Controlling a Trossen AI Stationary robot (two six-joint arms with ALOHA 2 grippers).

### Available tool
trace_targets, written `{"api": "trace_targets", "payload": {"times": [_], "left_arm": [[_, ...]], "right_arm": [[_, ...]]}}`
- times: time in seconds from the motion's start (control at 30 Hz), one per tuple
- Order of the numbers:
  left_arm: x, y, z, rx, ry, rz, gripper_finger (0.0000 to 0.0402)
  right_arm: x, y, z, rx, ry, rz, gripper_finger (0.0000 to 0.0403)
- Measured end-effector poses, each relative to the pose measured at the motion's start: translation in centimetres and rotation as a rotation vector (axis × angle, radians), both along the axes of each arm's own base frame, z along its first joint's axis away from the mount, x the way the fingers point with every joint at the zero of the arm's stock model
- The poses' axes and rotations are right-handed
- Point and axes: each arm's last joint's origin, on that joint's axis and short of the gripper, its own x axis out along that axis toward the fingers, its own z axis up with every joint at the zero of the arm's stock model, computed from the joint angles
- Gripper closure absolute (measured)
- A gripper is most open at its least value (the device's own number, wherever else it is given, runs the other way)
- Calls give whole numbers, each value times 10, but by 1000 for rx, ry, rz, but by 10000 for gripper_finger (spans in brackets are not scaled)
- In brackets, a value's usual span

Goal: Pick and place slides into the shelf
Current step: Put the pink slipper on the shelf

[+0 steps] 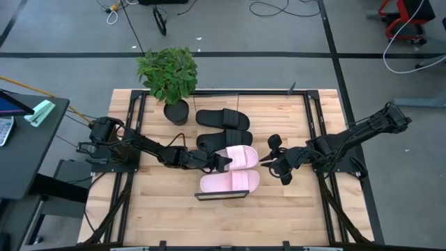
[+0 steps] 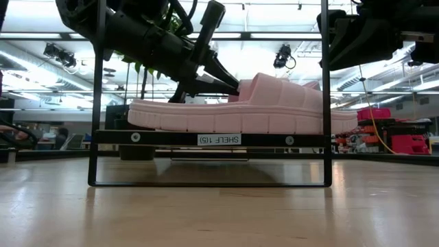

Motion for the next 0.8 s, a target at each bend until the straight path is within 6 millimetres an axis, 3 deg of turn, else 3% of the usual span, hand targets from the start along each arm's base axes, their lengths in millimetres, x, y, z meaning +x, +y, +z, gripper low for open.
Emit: {"api": "trace_targets", "payload": {"times": [0.8], "left_arm": [[-2, 3, -4, 54, 55, 11, 394]], "right_arm": [[0, 0, 0, 1, 0, -1, 323]]}}
